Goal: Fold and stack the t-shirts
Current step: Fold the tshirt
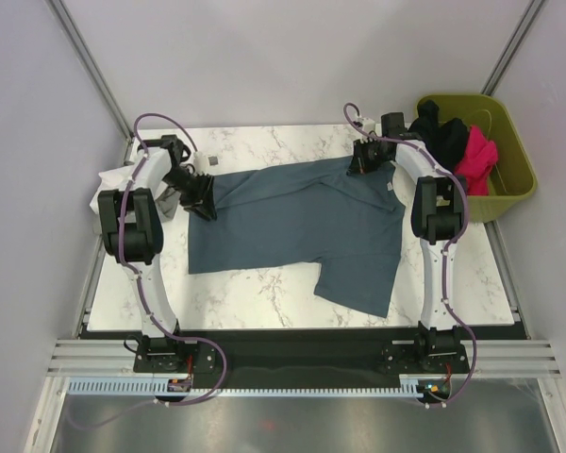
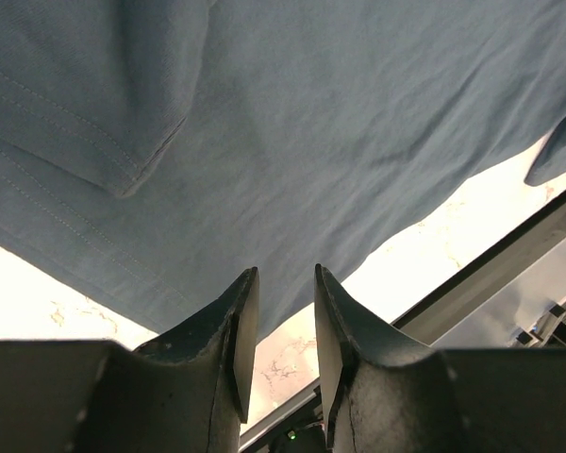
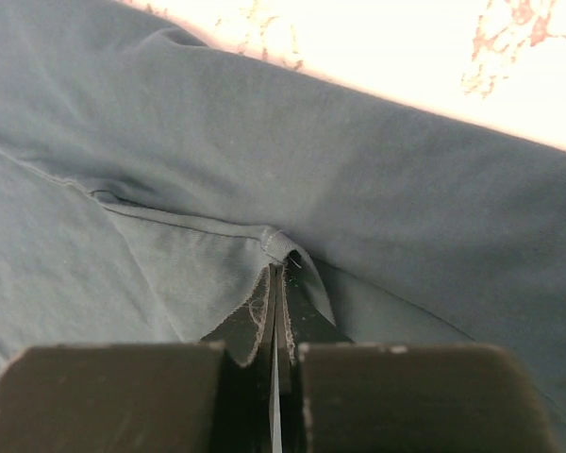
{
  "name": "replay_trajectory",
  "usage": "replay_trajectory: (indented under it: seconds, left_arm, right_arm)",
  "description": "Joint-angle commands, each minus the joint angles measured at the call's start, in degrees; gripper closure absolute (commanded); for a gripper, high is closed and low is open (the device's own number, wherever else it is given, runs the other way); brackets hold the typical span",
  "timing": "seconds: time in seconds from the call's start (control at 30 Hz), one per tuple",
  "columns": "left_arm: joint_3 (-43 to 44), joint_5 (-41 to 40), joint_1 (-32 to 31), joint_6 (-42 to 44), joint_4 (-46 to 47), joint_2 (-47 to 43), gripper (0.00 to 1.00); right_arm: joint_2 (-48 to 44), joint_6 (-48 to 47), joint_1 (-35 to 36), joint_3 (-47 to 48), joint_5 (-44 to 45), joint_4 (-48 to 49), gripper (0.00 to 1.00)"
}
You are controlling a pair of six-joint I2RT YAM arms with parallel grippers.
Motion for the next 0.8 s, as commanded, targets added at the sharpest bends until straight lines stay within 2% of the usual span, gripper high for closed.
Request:
replay_trajectory:
  seconds: [0.0, 0.2, 0.33, 0.4, 0.43, 0.47, 0.6, 0.77]
  left_arm:
    - [-0.7, -1.6, 0.4, 1.1, 0.9, -3.9, 0.63]
    - [1.9, -1.2, 1.8, 0.6, 1.8, -3.8, 0.63]
    - [4.9, 0.4, 3.3, 0.1, 1.8, -2.8, 0.63]
    - [5.9, 0.6, 3.5, 0.2, 1.7, -2.3, 0.62]
    - [6.0, 0.6, 3.6, 0.2, 1.8, -2.1, 0.62]
    - [6.1, 0.9, 3.5, 0.3, 1.8, -1.9, 0.62]
    - [6.6, 1.2, 3.6, -0.4, 1.8, -0.9, 0.62]
    - [7.1, -0.9, 3.6, -2.5, 2.5, 1.2, 0.62]
  right_arm:
    - [-3.6, -0.5, 0.5, 0.0, -3.3, 0.2, 1.00]
    - [-12.7, 2.2, 1.6, -8.4, -4.1, 0.1, 1.00]
    - [-21.4, 2.8, 4.6, -19.6, -3.8, 0.8, 1.00]
    - [-23.3, 3.1, 6.7, -22.0, -3.2, 1.7, 0.94]
    - [-24.2, 3.4, 7.4, -22.9, -1.6, 1.7, 0.87]
    - [-24.5, 3.6, 8.4, -23.0, -1.4, 1.7, 0.77]
    - [-25.3, 4.7, 9.2, -21.6, -1.2, 1.6, 0.74]
    - [-22.6, 4.7, 8.2, -16.0, 5.3, 2.2, 0.74]
